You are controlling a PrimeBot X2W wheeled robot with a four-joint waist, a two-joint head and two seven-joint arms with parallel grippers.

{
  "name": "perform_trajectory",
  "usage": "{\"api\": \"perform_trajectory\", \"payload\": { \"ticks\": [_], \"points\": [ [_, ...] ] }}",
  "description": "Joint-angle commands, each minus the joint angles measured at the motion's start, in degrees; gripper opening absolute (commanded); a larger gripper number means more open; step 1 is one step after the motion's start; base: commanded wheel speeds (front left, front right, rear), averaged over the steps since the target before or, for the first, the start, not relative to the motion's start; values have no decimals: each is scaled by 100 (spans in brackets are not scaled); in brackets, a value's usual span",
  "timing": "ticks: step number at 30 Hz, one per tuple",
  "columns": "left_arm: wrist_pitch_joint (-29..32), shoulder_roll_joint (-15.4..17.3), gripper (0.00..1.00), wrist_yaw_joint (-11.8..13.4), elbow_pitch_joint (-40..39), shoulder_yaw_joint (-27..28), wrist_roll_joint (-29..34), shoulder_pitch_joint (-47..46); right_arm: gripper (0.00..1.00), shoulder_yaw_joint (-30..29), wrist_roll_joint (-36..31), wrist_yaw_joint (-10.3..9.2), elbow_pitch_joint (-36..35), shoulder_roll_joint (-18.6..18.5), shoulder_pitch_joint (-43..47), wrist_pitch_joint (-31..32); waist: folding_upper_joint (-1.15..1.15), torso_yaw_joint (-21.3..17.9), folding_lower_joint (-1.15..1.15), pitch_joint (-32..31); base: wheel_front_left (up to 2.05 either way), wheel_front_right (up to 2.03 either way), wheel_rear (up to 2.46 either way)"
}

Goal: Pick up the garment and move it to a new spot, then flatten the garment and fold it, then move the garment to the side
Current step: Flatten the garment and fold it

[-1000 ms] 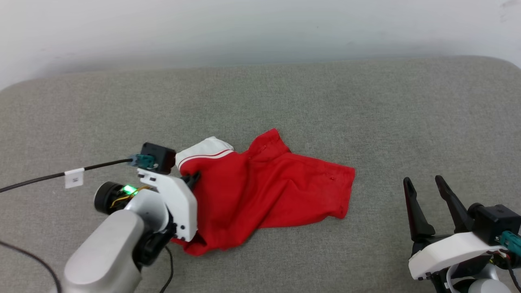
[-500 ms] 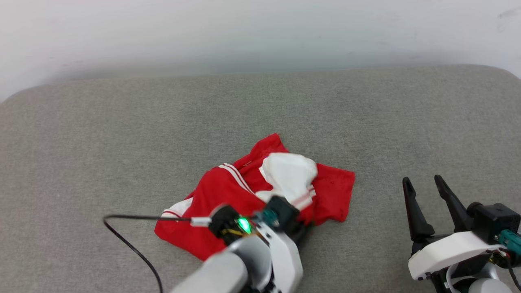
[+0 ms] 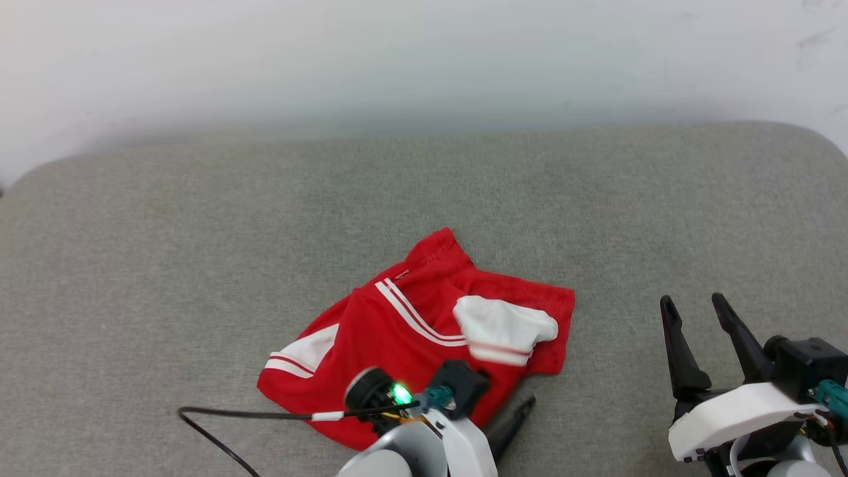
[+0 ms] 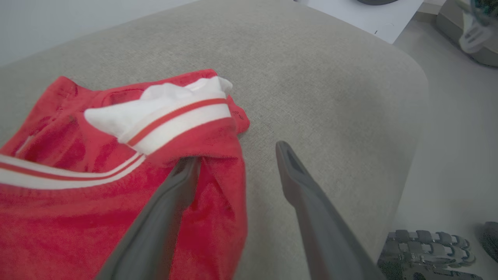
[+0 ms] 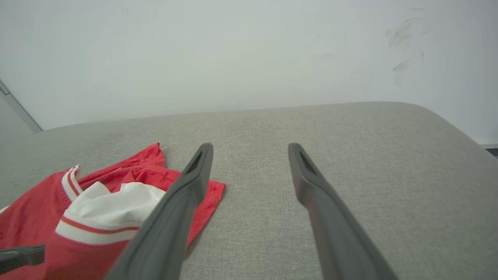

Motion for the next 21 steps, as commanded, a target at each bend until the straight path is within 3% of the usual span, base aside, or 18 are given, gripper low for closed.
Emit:
{"api": "perform_trajectory", "payload": {
  "ticks": [1,8,16,21],
  "points": [
    [-190,69,100,104,-119,86,56,60,100,-8,-35,-3,9,4,84,13,0,72,0,-143,0,0,0],
    [-967,387,100,706,-718,634,38,375,100,-38,-58,-2,-46,5,257,101,0,228,0,-444,0,0,0],
    [-1568,721,100,1542,-1045,1711,-331,786,100,-47,-78,-3,-171,4,402,213,0,355,0,-548,0,0,0],
    [-1718,919,100,1801,-1160,2236,-452,999,100,-18,-98,-3,-214,4,473,283,0,408,0,-576,0,0,0]
  ]
}}
